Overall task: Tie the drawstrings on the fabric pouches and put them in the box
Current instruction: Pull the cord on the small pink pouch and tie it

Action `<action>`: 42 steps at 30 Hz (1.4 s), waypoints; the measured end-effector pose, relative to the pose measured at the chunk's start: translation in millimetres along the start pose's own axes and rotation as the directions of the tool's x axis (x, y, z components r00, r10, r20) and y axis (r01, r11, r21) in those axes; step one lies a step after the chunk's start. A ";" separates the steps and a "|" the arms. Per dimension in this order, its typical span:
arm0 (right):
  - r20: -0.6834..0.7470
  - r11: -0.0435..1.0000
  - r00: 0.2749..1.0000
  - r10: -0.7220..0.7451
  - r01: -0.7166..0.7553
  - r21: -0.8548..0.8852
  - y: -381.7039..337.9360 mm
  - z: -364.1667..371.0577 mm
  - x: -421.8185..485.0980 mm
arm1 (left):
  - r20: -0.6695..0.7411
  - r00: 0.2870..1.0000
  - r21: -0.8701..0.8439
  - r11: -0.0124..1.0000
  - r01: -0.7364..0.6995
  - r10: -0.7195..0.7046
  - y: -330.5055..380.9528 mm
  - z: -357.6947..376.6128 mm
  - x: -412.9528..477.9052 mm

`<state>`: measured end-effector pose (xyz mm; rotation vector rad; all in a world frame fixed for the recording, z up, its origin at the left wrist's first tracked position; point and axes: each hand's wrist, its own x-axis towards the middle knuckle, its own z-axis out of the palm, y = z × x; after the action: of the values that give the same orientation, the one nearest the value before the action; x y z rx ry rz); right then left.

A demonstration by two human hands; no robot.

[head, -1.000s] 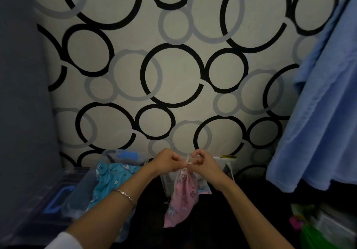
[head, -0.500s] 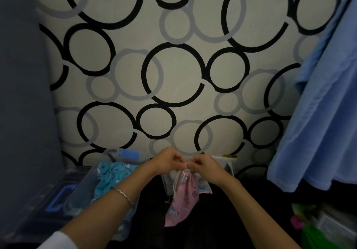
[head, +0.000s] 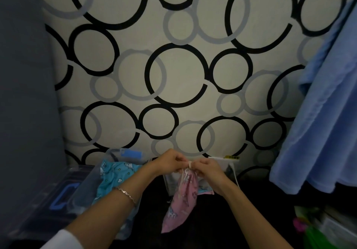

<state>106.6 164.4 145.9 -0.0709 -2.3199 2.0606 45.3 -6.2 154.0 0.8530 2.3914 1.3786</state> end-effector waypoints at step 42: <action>0.085 0.976 0.991 0.105 -0.086 -0.200 2.3 -11.6 -5.2 | -0.191 0.982 -0.115 0.993 -0.015 -0.008 11.0 12.7 -17.0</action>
<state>112.4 175.8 145.0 -0.0943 -2.6212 1.9077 69.0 -3.3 155.6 0.7247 2.4174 1.6515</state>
